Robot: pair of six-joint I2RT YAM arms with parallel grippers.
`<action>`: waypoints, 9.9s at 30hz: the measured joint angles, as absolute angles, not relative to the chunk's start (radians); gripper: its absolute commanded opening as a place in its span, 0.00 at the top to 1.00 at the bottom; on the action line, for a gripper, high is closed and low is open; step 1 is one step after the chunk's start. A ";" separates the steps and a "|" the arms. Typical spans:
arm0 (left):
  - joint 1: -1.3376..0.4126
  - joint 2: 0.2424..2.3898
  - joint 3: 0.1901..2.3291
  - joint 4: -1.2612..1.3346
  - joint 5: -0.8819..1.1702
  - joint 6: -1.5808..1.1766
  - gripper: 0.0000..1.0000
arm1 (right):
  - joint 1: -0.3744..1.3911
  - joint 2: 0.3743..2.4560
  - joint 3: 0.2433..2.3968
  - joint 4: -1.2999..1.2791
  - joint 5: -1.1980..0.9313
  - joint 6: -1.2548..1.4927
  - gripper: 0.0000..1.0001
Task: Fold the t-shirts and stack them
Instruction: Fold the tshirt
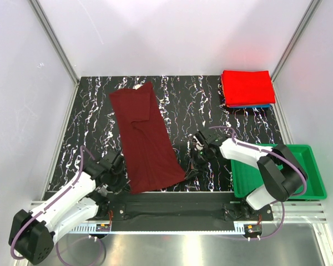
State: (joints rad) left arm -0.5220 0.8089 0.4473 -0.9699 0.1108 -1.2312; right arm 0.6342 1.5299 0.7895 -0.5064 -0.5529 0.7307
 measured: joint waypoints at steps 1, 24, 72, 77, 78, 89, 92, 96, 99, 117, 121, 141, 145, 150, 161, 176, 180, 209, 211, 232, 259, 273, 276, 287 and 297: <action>-0.523 0.808 0.449 -0.971 0.112 -1.231 1.00 | 0.635 1.530 0.793 -0.513 -0.547 0.731 1.00; -0.523 0.838 0.643 -1.087 0.062 -1.251 1.00 | 0.634 1.576 1.033 -0.715 -0.479 0.711 1.00; 0.039 1.793 1.330 -0.816 0.174 -0.775 1.00 | 0.490 2.518 2.332 -0.866 -0.571 0.636 0.99; 0.042 1.835 1.360 -0.789 0.184 -0.760 1.00 | 0.485 2.540 2.361 -0.822 -0.581 0.672 0.99; 0.044 1.840 1.363 -0.786 0.187 -0.759 0.99 | 0.484 2.546 2.365 -0.817 -0.585 0.678 0.99; 0.061 1.958 1.490 -0.797 0.205 -0.724 0.66 | 0.442 2.618 2.369 -0.784 -0.593 0.730 0.73; 0.075 1.958 1.533 -0.820 0.190 -0.712 0.58 | 0.431 2.620 2.369 -0.781 -0.594 0.734 0.63; 0.084 1.932 1.562 -0.830 0.130 -0.702 0.57 | 0.419 2.620 2.369 -0.772 -0.594 0.732 0.61; 0.087 1.877 1.541 -0.834 0.102 -0.701 0.57 | 0.414 2.620 2.369 -0.772 -0.595 0.726 0.69; 0.059 1.890 1.413 -0.672 0.154 -0.557 0.56 | 0.414 2.584 2.281 -0.811 -0.632 0.584 0.59; 0.059 1.934 1.425 -0.649 0.159 -0.541 0.57 | 0.414 2.584 2.283 -0.809 -0.648 0.564 0.57; 0.112 2.002 1.450 -0.598 0.172 -0.594 1.00 | 0.413 2.560 2.158 -0.722 -0.696 0.532 0.59; 0.122 2.011 1.446 -0.588 0.176 -0.607 0.95 | 0.413 2.560 2.166 -0.699 -0.696 0.538 0.60; 0.128 2.031 1.459 -0.604 0.175 -0.598 0.54 | 0.416 2.558 2.157 -0.700 -0.690 0.535 0.56; 0.130 1.765 1.303 -0.698 0.084 -0.614 0.44 | 0.453 2.358 1.805 -0.663 -0.691 0.519 0.41; 0.116 1.596 0.874 -0.618 0.208 -0.669 0.47 | 0.535 2.321 1.732 -0.596 -0.699 0.522 0.46; 0.116 1.604 0.874 -0.608 0.225 -0.691 0.57 | 0.535 2.320 1.691 -0.540 -0.716 0.550 0.65; 0.140 1.627 0.870 -0.618 0.249 -0.750 0.98 | 0.539 2.313 1.624 -0.485 -0.731 0.604 1.00; 0.140 1.621 0.863 -0.619 0.250 -0.752 0.96 | 0.541 2.305 1.601 -0.469 -0.738 0.614 1.00; 0.118 1.392 1.015 -0.675 0.216 -0.688 0.67 | 0.661 2.069 1.237 -0.359 -0.646 0.784 1.00; 0.101 1.787 1.211 -0.530 0.330 -0.539 0.57 | 0.671 2.054 1.236 -0.364 -0.607 0.839 1.00; 0.102 1.520 1.088 -0.730 0.260 -0.445 0.47 | 0.672 2.054 1.258 -0.396 -0.603 0.833 1.00; 0.102 1.484 0.950 -0.769 0.257 -0.468 0.45 | 0.672 2.054 1.258 -0.397 -0.603 0.834 0.93; 0.101 1.481 0.796 -0.756 0.262 -0.536 0.45 | 0.677 2.010 1.221 -0.386 -0.591 0.838 0.55; 0.101 1.509 0.778 -0.735 0.255 -0.551 0.68 | 0.722 1.993 1.166 -0.352 -0.583 0.855 0.80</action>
State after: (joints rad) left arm 0.1013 1.5093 0.7780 -0.7353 0.2546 -0.5507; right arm 0.7216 1.9930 1.1660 -0.3519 -0.5835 0.8555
